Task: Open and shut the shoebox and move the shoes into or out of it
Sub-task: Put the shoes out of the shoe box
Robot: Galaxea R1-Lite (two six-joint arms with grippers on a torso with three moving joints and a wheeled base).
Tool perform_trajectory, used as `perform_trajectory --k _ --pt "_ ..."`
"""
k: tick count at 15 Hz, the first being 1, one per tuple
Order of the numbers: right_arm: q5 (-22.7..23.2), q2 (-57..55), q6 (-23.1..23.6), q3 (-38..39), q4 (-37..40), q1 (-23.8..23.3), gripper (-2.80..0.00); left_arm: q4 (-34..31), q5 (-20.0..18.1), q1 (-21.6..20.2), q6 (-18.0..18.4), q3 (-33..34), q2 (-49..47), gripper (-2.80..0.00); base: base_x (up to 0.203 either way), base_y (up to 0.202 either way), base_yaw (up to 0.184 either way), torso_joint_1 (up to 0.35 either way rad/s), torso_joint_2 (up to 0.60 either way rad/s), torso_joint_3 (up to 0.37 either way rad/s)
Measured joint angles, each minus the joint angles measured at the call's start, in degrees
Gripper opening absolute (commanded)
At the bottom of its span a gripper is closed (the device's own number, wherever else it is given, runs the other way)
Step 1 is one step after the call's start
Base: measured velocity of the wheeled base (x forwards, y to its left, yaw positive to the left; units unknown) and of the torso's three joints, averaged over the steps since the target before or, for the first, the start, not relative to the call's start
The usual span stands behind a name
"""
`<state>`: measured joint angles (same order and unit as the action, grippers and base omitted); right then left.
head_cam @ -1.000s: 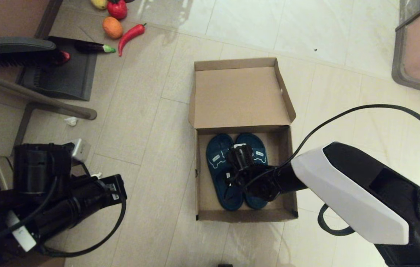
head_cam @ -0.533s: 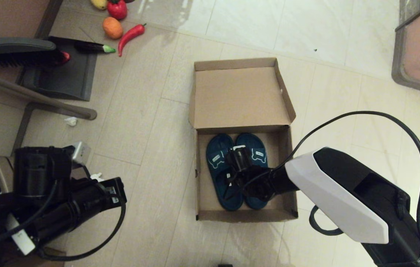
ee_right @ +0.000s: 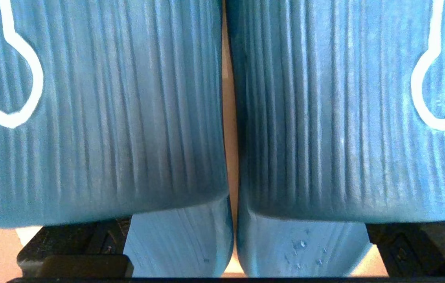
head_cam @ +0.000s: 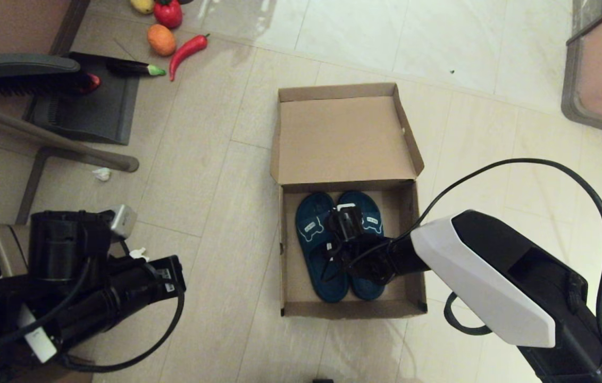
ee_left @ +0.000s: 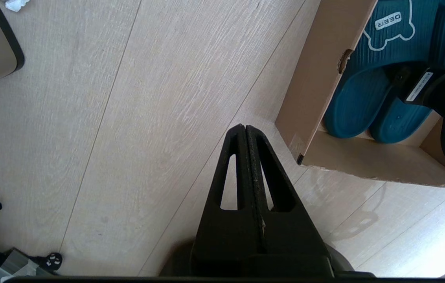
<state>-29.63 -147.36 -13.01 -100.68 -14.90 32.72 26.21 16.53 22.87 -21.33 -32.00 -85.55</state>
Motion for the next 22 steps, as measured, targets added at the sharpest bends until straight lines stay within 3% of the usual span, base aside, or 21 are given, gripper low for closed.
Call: perform_trajectory --k 2,3,8,14,22 --pt "0.0 -0.3 0.0 -0.1 -0.8 -0.1 0.00 0.0 -0.1 0.0 0.0 0.0 -0.1 -2.80 0.000 0.000 0.000 0.000 0.00 0.000" --pt "0.0 -0.6 0.0 -0.5 -1.1 -0.1 -2.80 0.0 -0.1 0.0 0.0 0.1 -0.2 -2.80 0.000 0.000 0.000 0.000 0.00 0.000" --pt "-0.4 -1.7 0.2 -2.3 -1.0 -0.1 -2.80 0.0 -0.1 0.1 0.0 -0.1 -0.3 -2.80 0.000 0.000 0.000 0.000 0.00 0.000" --pt "-4.0 -3.1 0.3 -4.3 -0.8 -0.2 -2.80 0.0 0.0 0.0 0.0 0.2 -0.1 -2.80 0.000 0.000 0.000 0.000 0.00 0.000" --pt "-4.1 0.6 0.5 0.0 1.1 -0.5 -2.80 -0.1 0.0 0.1 0.0 -0.1 0.5 -2.80 0.000 0.000 0.000 0.000 0.00 0.000"
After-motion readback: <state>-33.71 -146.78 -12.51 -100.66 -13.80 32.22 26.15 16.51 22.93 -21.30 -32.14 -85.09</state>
